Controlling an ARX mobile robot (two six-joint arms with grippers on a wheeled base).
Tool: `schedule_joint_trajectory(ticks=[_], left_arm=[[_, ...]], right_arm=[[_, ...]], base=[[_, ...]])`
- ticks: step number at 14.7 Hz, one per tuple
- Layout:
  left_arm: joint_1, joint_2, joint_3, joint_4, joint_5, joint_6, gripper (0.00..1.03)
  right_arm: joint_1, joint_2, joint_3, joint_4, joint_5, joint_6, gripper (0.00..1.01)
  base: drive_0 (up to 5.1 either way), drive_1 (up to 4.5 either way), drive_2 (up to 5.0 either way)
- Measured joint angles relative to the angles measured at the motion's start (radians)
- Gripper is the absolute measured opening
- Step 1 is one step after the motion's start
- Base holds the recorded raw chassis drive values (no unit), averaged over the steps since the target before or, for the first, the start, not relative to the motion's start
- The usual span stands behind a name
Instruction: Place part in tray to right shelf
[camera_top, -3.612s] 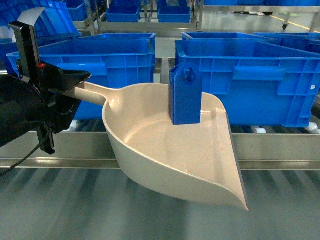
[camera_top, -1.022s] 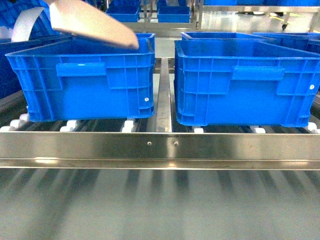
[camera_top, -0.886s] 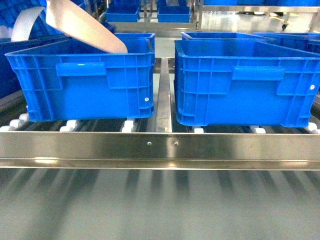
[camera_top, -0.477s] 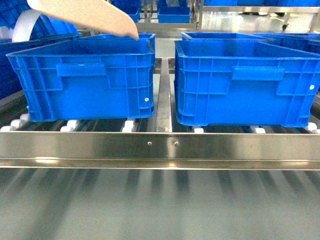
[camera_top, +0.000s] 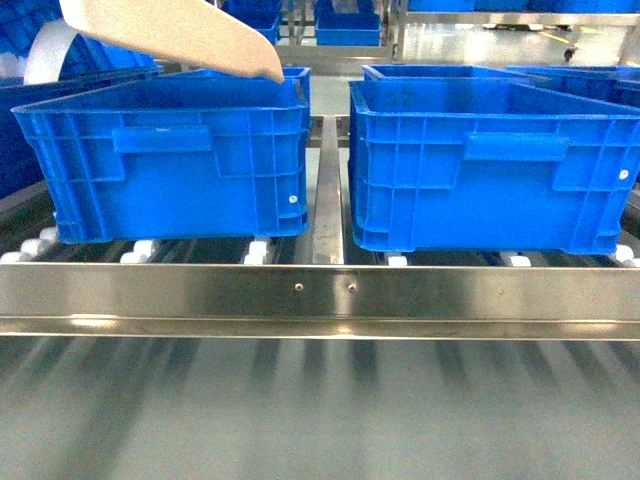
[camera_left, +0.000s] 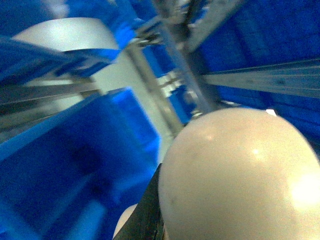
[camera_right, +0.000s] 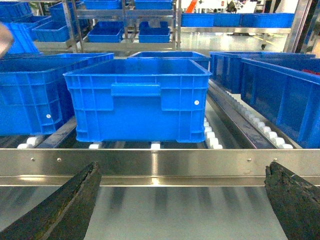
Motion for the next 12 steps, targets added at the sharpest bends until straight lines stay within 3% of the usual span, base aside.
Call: schedule_joint_trajectory(ticks=[1, 2, 3, 4, 5, 6, 7, 8, 9, 10, 12], left_arm=[[-0.091, -0.135, -0.252, 0.218, 0.059, -0.063, 0.15], [-0.142, -0.217, -0.38, 0.239, 0.091, -0.074, 0.15], [-0.227, -0.302, -0.514, 0.279, 0.129, -0.077, 0.15], [-0.301, -0.359, -0.599, 0.293, 0.15, 0.018, 0.15], [-0.314, -0.383, -0.657, 0.311, 0.158, 0.139, 0.15], [-0.265, -0.402, -0.727, 0.317, 0.134, 0.299, 0.15], [-0.183, -0.416, -0.81, 0.317, 0.079, 0.531, 0.15], [-0.144, -0.476, -0.876, 0.312, 0.073, 0.716, 0.15], [-0.146, -0.539, -0.936, 0.339, 0.132, 0.882, 0.15], [-0.091, -0.657, -1.049, 0.314, 0.175, 1.006, 0.15], [-0.07, -0.746, -1.101, 0.284, 0.209, 1.023, 0.15]], right_arm=[[0.0, 0.0, 0.0, -0.001, 0.0, 0.0, 0.98], [-0.001, 0.0, 0.0, 0.0, 0.0, 0.0, 0.98], [0.0, 0.0, 0.0, 0.002, 0.0, 0.001, 0.97], [0.0, 0.0, 0.0, -0.001, -0.001, 0.0, 0.91], [0.0, 0.0, 0.0, -0.001, -0.002, 0.0, 0.82], [-0.001, 0.0, 0.0, -0.002, 0.004, 0.0, 0.72], [0.0, 0.0, 0.0, 0.002, 0.004, 0.0, 0.61], [0.0, 0.0, 0.0, 0.0, 0.003, 0.0, 0.49], [0.0, 0.0, 0.0, -0.002, 0.0, 0.0, 0.36], [0.0, 0.0, 0.0, 0.0, 0.001, -0.003, 0.01], [0.0, 0.0, 0.0, 0.0, 0.0, -0.001, 0.02]], base=[[0.0, 0.0, 0.0], [0.0, 0.0, 0.0], [0.0, 0.0, 0.0], [0.0, 0.0, 0.0], [0.0, 0.0, 0.0], [0.0, 0.0, 0.0], [0.0, 0.0, 0.0], [0.0, 0.0, 0.0], [0.0, 0.0, 0.0], [0.0, 0.0, 0.0], [0.0, 0.0, 0.0]])
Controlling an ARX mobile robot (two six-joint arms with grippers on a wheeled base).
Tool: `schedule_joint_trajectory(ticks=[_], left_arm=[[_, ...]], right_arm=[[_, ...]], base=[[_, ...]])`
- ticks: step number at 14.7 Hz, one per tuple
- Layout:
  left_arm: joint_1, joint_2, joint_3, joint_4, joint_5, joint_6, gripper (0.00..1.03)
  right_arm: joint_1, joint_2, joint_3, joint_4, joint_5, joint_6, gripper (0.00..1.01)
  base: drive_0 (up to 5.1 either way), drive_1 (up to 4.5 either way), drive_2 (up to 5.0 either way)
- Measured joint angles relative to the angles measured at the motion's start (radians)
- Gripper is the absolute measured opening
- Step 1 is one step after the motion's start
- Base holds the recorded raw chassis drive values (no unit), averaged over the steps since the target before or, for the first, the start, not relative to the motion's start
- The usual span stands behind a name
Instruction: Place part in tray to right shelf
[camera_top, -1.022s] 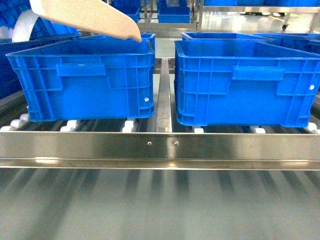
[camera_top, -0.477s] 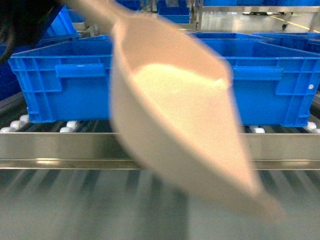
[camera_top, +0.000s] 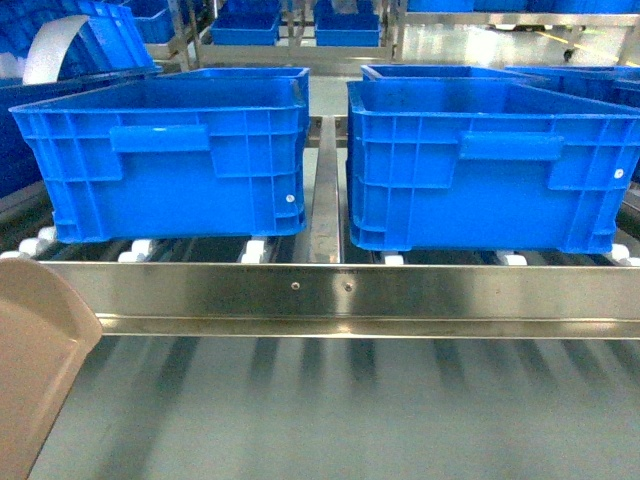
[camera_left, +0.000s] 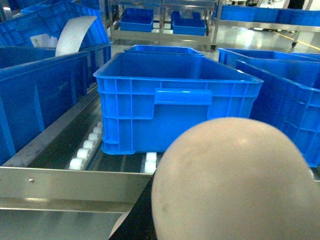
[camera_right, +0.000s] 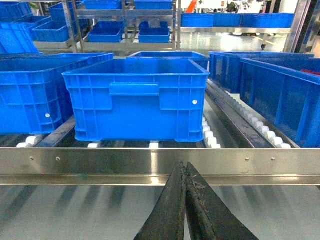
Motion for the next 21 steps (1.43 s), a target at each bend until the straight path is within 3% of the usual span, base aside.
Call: schedule_joint_trajectory(ticks=[2, 3, 4, 6, 7, 13, 21], left_arm=[[0.02, -0.086, -0.041, -0.041, 0.02, 0.0, 0.15], [0.071, -0.125, -0.058, -0.069, 0.081, -0.001, 0.15], [0.103, -0.173, -0.079, -0.1, 0.089, 0.001, 0.15], [0.102, -0.243, -0.103, -0.128, 0.099, 0.0, 0.15], [0.1, -0.241, -0.13, -0.078, 0.102, 0.001, 0.15], [0.1, -0.516, -0.137, -0.358, 0.101, 0.001, 0.15], [0.1, -0.699, -0.137, -0.529, 0.101, 0.001, 0.15]], right_arm=[[0.0, 0.0, 0.0, 0.0, 0.0, 0.0, 0.02], [0.0, 0.0, 0.0, 0.0, 0.0, 0.0, 0.02], [0.0, 0.0, 0.0, 0.0, 0.0, 0.0, 0.02], [0.0, 0.0, 0.0, 0.0, 0.0, 0.0, 0.02], [0.0, 0.0, 0.0, 0.0, 0.0, 0.0, 0.02], [0.0, 0.0, 0.0, 0.0, 0.0, 0.0, 0.02], [0.0, 0.0, 0.0, 0.0, 0.0, 0.0, 0.02]], base=[[0.0, 0.0, 0.0], [0.0, 0.0, 0.0], [0.0, 0.0, 0.0], [0.0, 0.0, 0.0], [0.0, 0.0, 0.0], [0.0, 0.0, 0.0], [0.0, 0.0, 0.0]])
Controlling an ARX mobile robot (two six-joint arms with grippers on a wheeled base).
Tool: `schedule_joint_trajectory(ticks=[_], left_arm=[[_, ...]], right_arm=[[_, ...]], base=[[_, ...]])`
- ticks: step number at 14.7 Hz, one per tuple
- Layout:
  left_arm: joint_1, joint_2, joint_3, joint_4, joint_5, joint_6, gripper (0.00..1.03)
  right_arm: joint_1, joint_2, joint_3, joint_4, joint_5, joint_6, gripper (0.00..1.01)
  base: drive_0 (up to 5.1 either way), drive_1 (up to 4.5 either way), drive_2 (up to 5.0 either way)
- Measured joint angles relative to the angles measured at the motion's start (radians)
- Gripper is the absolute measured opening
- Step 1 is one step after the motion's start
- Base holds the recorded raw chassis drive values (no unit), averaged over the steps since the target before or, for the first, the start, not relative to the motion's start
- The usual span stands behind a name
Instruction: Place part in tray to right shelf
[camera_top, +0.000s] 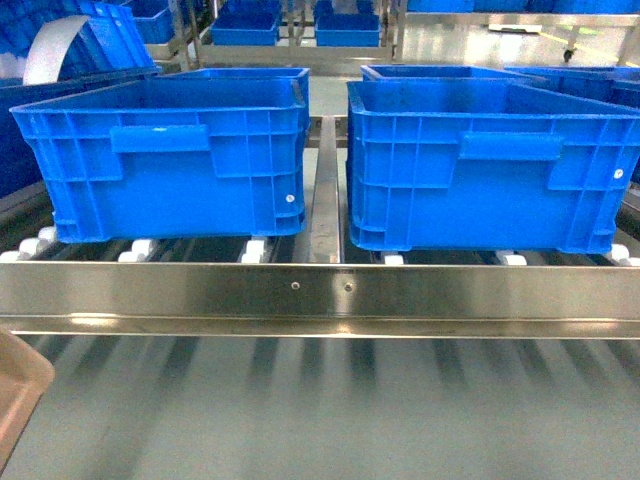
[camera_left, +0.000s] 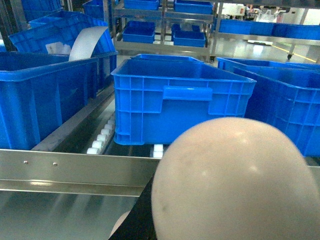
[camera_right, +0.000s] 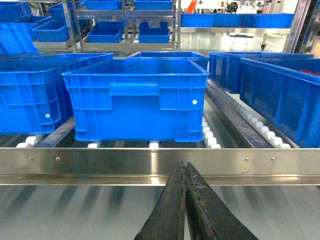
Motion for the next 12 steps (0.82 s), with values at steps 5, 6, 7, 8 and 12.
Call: schedule_joint_trajectory(ticks=[5, 6, 7, 8, 12], left_arm=[[0.0, -0.086, 0.0, -0.087, 0.0, 0.0, 0.15], [0.0, -0.105, 0.0, -0.114, 0.0, 0.0, 0.15], [0.0, -0.214, 0.0, -0.268, 0.001, 0.0, 0.15], [0.0, -0.257, 0.0, -0.262, 0.001, 0.0, 0.15], [0.0, -0.258, 0.001, -0.271, 0.0, 0.0, 0.15]], right_arm=[[0.0, 0.0, 0.0, 0.0, 0.0, 0.0, 0.02], [0.0, 0.0, 0.0, 0.0, 0.0, 0.0, 0.02], [0.0, 0.0, 0.0, -0.001, 0.0, 0.0, 0.02], [0.0, 0.0, 0.0, 0.0, 0.0, 0.0, 0.02], [0.0, 0.0, 0.0, 0.0, 0.0, 0.0, 0.02]], base=[[0.0, 0.0, 0.0], [0.0, 0.0, 0.0], [0.0, 0.0, 0.0], [0.0, 0.0, 0.0], [0.0, 0.0, 0.0]])
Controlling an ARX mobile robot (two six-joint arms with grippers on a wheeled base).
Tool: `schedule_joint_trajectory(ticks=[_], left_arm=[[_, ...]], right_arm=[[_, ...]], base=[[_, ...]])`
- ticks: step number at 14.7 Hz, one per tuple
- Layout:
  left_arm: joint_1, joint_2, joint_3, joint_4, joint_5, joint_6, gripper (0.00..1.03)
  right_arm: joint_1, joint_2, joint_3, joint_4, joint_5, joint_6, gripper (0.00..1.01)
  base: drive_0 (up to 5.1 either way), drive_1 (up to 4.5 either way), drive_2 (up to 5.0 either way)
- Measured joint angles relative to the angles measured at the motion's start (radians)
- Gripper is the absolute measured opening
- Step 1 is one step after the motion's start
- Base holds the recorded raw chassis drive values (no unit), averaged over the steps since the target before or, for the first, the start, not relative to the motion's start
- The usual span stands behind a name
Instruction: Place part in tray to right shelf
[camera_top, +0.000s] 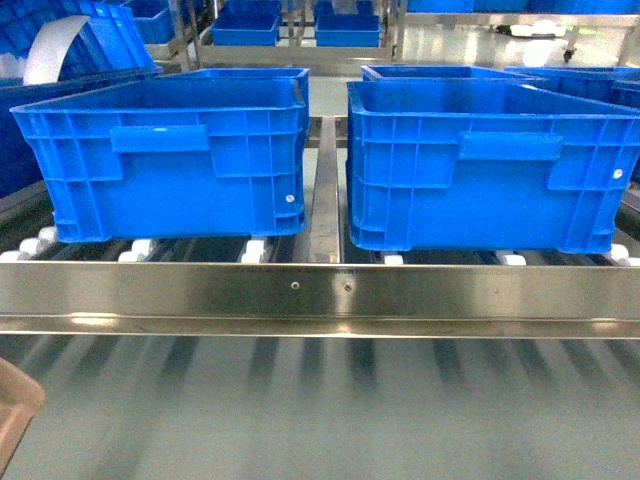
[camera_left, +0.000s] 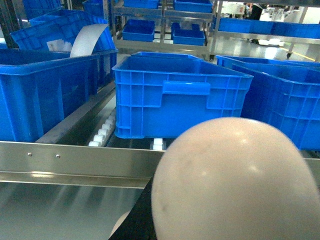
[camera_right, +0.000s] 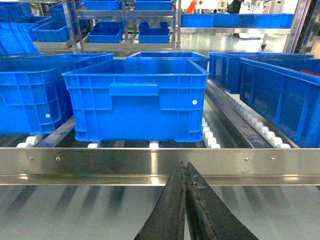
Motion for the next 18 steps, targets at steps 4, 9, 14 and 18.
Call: schedule_joint_trajectory(ticks=[4, 9, 14, 18], left_arm=[[0.0, 0.0, 0.0, 0.0, 0.0, 0.0, 0.15], [0.0, 0.0, 0.0, 0.0, 0.0, 0.0, 0.15], [0.0, 0.0, 0.0, 0.0, 0.0, 0.0, 0.15], [0.0, 0.0, 0.0, 0.0, 0.0, 0.0, 0.15]], right_arm=[[0.0, 0.0, 0.0, 0.0, 0.0, 0.0, 0.02], [0.0, 0.0, 0.0, 0.0, 0.0, 0.0, 0.02], [0.0, 0.0, 0.0, 0.0, 0.0, -0.001, 0.4], [0.0, 0.0, 0.0, 0.0, 0.0, -0.001, 0.9]], base=[[0.0, 0.0, 0.0], [0.0, 0.0, 0.0], [0.0, 0.0, 0.0], [0.0, 0.0, 0.0]])
